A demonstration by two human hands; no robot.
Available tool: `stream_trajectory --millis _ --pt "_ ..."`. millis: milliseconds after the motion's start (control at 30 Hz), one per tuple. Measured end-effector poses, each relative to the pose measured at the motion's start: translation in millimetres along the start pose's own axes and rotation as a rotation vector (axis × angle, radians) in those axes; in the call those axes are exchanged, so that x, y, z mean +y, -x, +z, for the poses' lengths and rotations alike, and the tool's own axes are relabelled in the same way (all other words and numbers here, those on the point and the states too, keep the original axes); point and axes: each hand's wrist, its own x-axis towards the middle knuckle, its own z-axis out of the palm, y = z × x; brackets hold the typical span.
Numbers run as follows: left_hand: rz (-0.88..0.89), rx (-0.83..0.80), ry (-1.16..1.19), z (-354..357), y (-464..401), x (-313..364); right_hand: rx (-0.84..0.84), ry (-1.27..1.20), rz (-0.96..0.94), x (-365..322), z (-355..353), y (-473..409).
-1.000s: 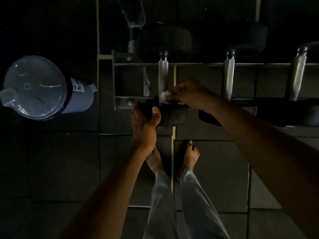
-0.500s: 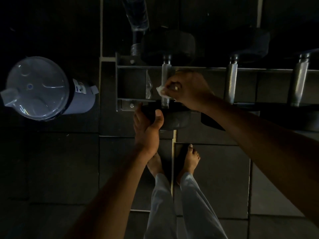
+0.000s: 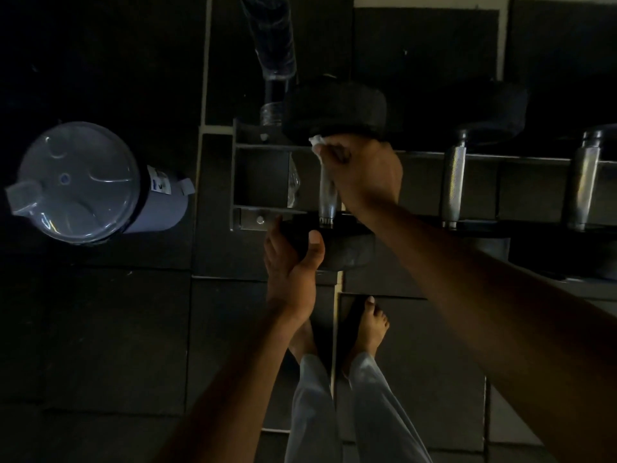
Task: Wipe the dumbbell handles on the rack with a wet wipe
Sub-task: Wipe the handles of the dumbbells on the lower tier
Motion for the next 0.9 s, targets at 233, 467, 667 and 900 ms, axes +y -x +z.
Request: stream_trajectory --millis 233,467,667,900 --pt "0.019 -0.01 -0.012 -1.9 1.1 1.6 0.016 0.245 -0.096 -13.5 8.9 -2.0" --pt "0.024 -0.003 -0.023 -0.8 1.9 2.1 0.114 -0.236 0.345 7.0 7.2 16.1" --pt "0.036 -0.02 -0.036 -2.7 1.8 -0.3 -0.071 -0.717 0.904 6.3 8.0 11.2" --pt "0.054 -0.024 -0.044 -4.0 1.0 -1.3 -0.317 -0.942 1.062 11.2 5.7 -4.3"
